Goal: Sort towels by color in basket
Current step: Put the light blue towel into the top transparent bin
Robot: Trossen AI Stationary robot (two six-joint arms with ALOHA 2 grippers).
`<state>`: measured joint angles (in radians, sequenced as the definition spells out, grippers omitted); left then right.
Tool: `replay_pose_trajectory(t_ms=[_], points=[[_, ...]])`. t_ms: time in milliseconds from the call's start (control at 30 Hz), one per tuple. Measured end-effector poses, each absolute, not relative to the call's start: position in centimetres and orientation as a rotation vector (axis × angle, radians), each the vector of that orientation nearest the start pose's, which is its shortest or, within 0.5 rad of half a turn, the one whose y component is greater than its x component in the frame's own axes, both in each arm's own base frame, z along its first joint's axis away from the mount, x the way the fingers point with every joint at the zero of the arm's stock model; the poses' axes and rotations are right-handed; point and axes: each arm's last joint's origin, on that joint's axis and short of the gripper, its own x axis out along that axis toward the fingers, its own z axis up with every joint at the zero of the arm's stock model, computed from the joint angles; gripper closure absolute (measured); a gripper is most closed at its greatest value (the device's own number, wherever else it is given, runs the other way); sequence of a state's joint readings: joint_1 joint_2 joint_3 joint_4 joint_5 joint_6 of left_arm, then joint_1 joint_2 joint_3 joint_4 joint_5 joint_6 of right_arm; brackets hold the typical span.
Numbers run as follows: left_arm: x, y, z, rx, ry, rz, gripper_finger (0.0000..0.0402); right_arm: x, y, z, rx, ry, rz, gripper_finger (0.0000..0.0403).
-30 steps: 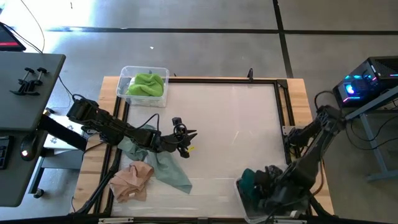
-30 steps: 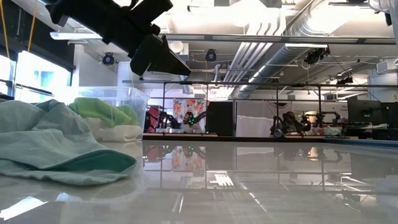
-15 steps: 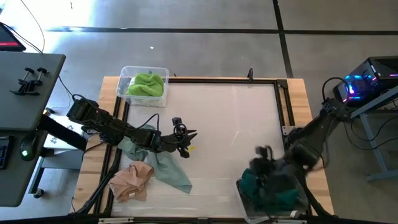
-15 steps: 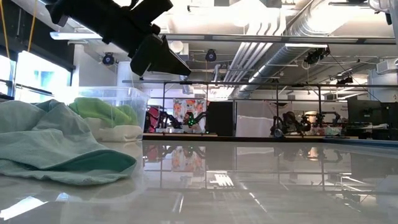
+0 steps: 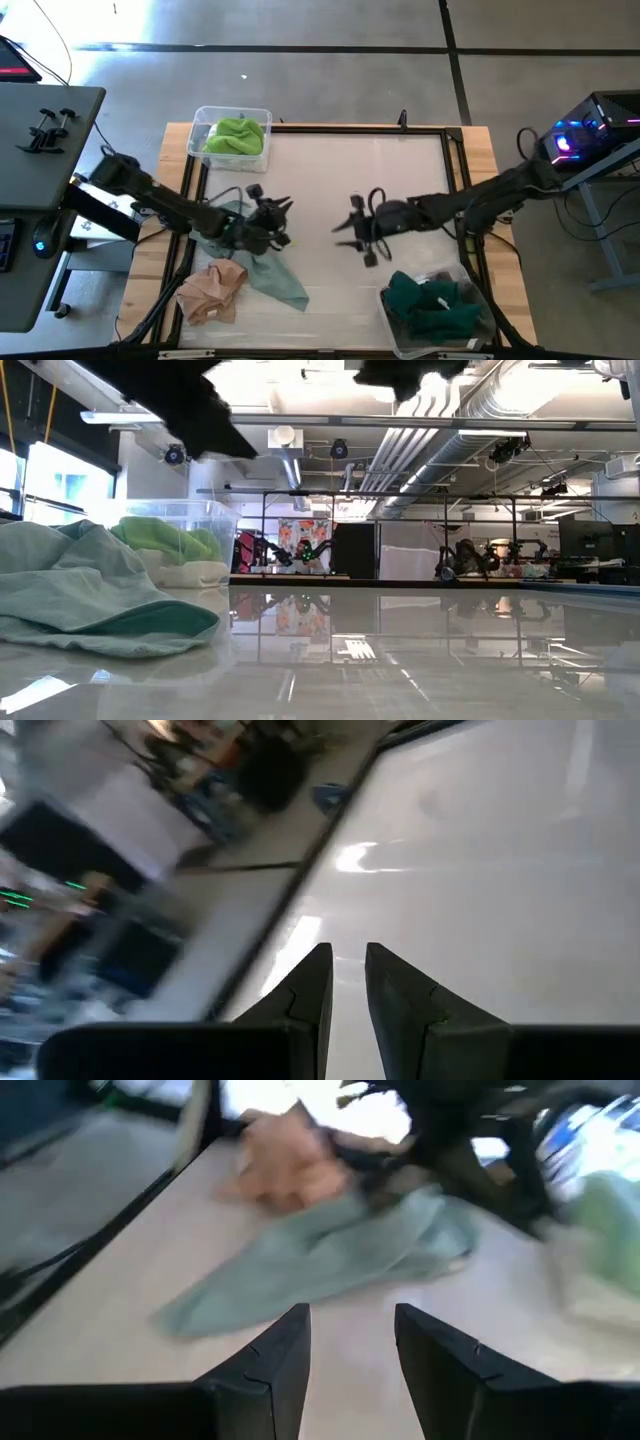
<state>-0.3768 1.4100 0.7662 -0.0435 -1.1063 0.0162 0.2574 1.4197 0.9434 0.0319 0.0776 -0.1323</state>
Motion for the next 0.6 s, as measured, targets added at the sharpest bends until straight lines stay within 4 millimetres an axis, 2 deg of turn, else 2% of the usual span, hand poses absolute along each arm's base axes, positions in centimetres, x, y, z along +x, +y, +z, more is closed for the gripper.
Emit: replay_pose_trajectory(t_ms=[133,267,333,433,600], points=[[23.3,-7.9,23.4,0.308,0.543,0.54,0.0351,30.1,5.2,24.2,-0.196,0.232,0.121,0.0258],[20.4,-7.1,24.7,0.032,0.616,0.456,0.0351,29.1,3.8,22.7,-0.171,0.082,0.074,0.0258],[19.1,-6.3,24.5,-0.099,0.758,0.475,0.0349,28.5,3.6,22.0,-0.164,0.058,0.095,0.0258],[17.3,-5.6,23.5,-0.196,1.021,0.491,0.0335,28.1,3.5,21.2,-0.167,0.069,0.132,0.0258],[16.3,-5.4,22.7,-0.336,1.131,0.542,0.0276,28.0,3.5,21.0,-0.167,0.078,0.135,0.0258]])
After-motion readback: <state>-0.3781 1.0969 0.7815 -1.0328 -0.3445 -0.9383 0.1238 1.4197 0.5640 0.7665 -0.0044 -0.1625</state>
